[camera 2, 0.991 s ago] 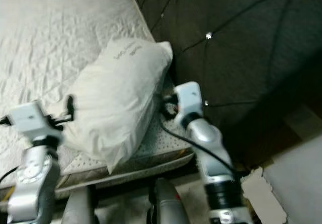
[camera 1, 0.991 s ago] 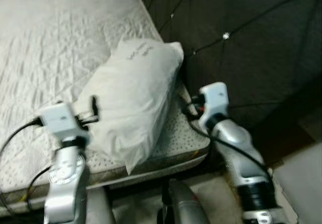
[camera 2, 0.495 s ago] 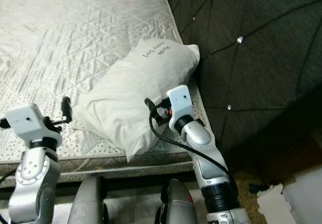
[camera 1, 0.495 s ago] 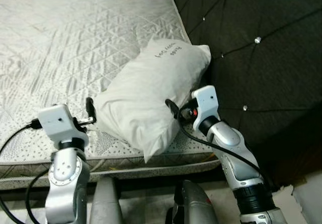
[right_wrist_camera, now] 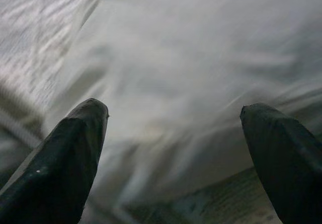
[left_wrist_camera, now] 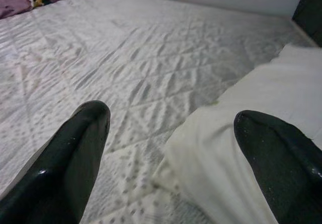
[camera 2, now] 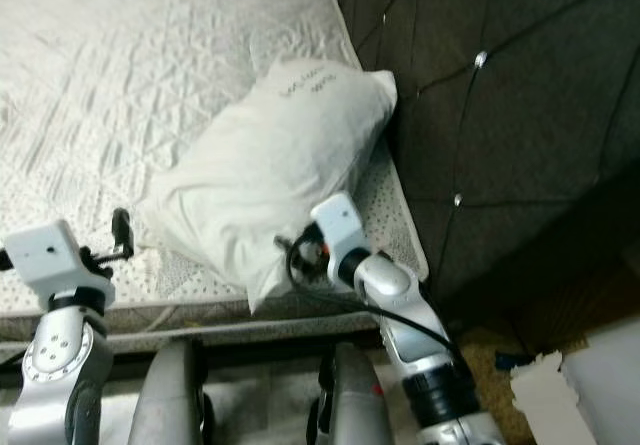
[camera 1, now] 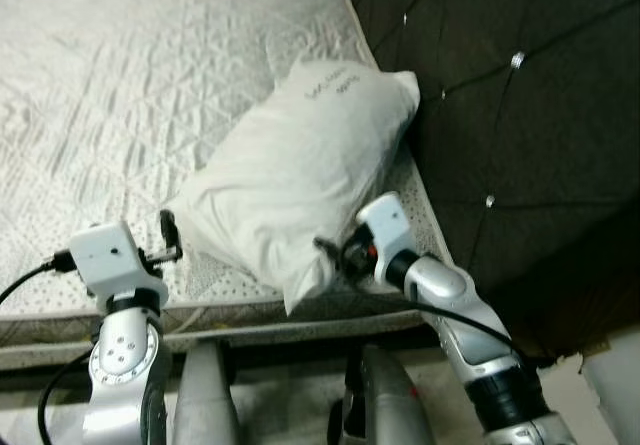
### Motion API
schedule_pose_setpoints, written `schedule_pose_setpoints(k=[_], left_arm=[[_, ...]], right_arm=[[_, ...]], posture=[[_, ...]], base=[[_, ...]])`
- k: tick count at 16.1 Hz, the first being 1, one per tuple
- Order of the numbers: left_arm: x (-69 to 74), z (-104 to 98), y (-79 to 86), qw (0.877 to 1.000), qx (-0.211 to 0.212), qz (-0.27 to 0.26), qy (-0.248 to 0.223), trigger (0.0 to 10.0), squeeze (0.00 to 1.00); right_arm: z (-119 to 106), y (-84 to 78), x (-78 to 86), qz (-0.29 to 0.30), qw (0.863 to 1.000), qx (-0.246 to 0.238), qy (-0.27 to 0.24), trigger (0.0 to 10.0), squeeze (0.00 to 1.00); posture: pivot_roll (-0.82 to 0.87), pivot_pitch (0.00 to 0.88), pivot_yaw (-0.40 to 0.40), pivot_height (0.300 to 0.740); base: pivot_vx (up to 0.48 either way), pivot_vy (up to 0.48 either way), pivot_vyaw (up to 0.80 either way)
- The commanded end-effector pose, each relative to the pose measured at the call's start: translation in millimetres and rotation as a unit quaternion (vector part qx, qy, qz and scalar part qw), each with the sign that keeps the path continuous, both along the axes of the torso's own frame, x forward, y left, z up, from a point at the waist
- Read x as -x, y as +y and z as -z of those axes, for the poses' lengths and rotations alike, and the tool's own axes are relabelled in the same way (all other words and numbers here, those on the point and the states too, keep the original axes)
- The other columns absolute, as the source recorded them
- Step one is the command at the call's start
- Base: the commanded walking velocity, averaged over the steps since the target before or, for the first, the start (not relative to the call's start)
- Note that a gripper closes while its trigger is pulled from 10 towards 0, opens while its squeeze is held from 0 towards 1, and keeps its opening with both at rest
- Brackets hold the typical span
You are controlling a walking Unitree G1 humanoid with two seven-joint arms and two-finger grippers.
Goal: Clean up the room
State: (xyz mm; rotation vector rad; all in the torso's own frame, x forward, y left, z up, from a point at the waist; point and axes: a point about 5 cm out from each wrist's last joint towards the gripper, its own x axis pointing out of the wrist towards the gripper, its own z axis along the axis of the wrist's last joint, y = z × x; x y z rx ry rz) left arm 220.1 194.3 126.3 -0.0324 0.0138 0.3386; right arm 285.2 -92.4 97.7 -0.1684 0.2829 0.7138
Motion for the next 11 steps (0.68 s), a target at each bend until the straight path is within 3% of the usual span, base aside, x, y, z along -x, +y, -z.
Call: schedule_pose_setpoints(k=[1,5,8,11], left_arm=[[5.5,1.2,1.9,1.000,0.000,-0.020,0.016,10.0,0.00],[11.1,0.9,4.7,0.999,-0.006,-0.029,0.025,10.0,0.00],[13.5,0.5,8.4,0.999,-0.006,-0.039,0.032,10.0,0.00],[13.1,-1.1,8.6,0.999,-0.009,-0.041,0.033,10.0,0.00]], right_arm=[[5.0,2.5,3.3,-0.035,0.999,0.013,0.022,10.0,0.00],[6.6,12.5,-0.1,-0.057,0.998,0.008,0.031,10.0,0.00],[5.2,20.4,-2.1,-0.074,0.997,-0.001,0.029,10.0,0.00],[7.3,21.0,-4.2,-0.075,0.996,0.008,0.041,10.0,0.00]], posture=[[-0.02,0.147,-0.103,0.579],[0.01,0.152,-0.099,0.579],[0.02,0.153,-0.096,0.539],[0.03,0.155,-0.095,0.539]], base=[[0.000,0.000,0.00],[0.000,0.000,0.00],[0.000,0.000,0.00],[0.000,0.000,0.00]])
